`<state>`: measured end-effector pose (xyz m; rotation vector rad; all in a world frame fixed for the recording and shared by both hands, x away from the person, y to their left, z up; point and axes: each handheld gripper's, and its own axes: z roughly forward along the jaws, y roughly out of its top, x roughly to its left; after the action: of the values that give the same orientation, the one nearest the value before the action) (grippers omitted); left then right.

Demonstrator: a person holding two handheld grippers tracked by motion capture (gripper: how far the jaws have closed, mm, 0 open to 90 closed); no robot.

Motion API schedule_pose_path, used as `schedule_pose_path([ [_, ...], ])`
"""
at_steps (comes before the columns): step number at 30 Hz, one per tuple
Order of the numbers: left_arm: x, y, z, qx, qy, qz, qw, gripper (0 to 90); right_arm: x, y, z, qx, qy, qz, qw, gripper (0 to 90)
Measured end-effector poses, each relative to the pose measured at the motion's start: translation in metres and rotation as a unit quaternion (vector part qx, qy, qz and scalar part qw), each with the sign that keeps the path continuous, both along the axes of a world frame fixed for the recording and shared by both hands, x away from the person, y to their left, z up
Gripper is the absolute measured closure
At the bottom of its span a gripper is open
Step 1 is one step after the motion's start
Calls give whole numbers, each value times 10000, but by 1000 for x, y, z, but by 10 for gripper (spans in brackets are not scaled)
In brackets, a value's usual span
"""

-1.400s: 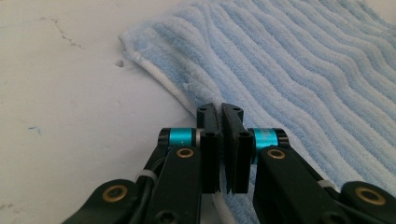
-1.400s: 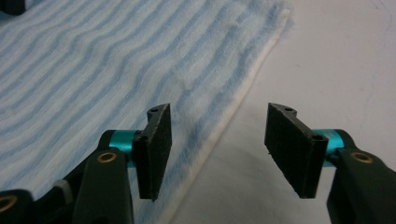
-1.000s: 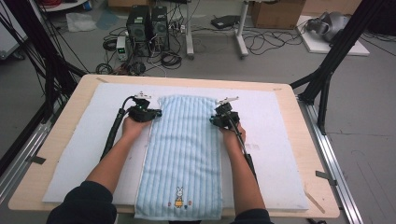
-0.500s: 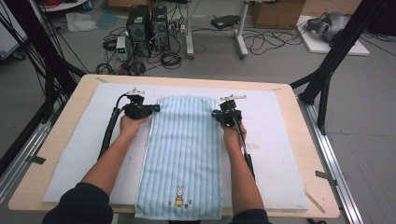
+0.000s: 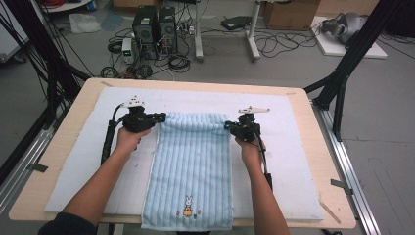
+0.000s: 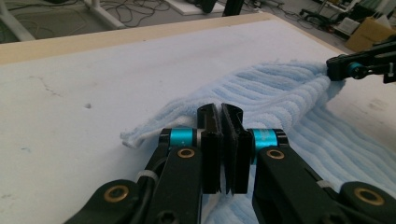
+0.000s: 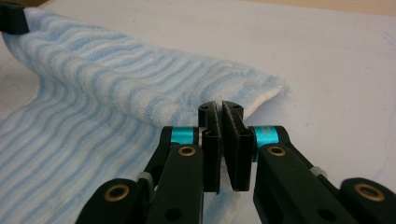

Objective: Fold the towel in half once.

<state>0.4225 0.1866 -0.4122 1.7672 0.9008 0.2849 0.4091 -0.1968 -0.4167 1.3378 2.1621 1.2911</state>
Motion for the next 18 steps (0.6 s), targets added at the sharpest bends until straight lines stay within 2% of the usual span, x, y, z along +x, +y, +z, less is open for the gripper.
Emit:
schedule_pose_path([
  [3,-6,2,-1,3,75,-67,9999,861,-7,-3,0,27,-5,58,10000,859],
  [6,-14,5,-3,-102,46,-85,9999,860,-14,-3,0,59,-15,122,9999,859],
  [8,-19,7,-4,-61,57,-132,9999,860,-20,-3,1,73,-21,179,9998,859],
  [11,-30,9,-6,-154,33,-137,9998,860,-30,-1,2,66,-40,303,9995,857],
  [15,-44,12,-9,-140,-4,-208,9997,859,-44,-1,1,-11,-32,409,9992,856],
  [18,-54,11,-11,44,-67,-215,9997,857,-54,-3,-4,51,-14,479,9988,853],
])
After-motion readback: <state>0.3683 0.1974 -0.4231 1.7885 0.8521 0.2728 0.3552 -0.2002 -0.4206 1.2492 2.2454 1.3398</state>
